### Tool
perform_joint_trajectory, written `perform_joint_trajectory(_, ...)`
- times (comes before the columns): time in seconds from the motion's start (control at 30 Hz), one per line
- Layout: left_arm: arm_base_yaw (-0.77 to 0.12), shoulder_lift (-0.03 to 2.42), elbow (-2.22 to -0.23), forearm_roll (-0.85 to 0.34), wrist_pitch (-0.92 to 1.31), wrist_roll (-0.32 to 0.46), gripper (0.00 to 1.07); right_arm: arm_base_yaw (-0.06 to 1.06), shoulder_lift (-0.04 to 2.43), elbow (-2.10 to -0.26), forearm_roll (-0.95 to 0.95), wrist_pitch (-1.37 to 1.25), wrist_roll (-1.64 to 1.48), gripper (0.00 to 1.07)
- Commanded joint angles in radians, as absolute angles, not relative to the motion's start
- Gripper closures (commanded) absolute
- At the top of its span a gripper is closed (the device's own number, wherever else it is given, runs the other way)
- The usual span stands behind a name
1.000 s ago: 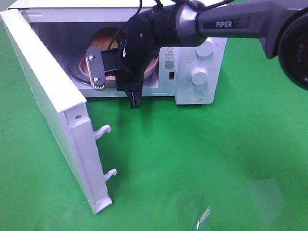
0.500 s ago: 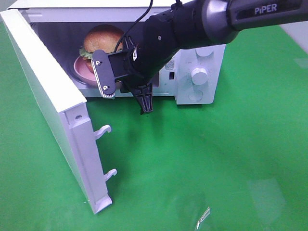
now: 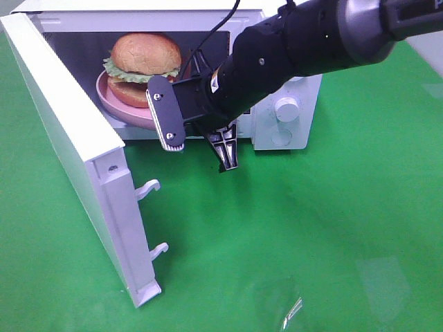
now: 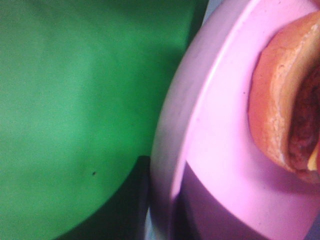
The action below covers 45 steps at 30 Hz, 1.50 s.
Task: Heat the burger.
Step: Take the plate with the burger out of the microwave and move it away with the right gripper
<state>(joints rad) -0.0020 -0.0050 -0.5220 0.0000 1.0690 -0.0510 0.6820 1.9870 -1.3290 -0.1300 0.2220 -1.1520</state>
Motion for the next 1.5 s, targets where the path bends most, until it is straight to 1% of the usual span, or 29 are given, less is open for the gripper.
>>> perform_joint_trajectory(0.03,0.001,-0.021,-0.519,0.0,1.071,-0.047,0.06,0.677,1.916,-1.263,-0.134,0.186,-1.13,1.07)
perform_joint_trajectory(0.93,0.001,-0.021,-0.519,0.0,1.071,-0.047,0.06,0.679,1.732,-0.965,-0.168,0.161,-1.122,1.07)
perform_joint_trajectory(1.07,0.001,-0.021,-0.519,0.0,1.071,-0.047,0.06,0.679,1.674,-0.89,-0.169,0.16,-1.119,1.07)
perform_joint_trajectory(1.17,0.001,-0.021,-0.519,0.0,1.071,-0.047,0.06,0.679,1.664,-0.879,-0.17,0.159,-1.117,1.07)
perform_joint_trajectory(1.33,0.001,-0.021,-0.519,0.0,1.071,-0.047,0.06,0.679,1.601,-0.822,-0.219,0.16,-1.059,1.07)
perform_joint_trajectory(1.5,0.001,-0.021,-0.519,0.0,1.071,-0.047,0.06,0.679,1.542,-0.764,-0.312,0.162,-0.978,1.07)
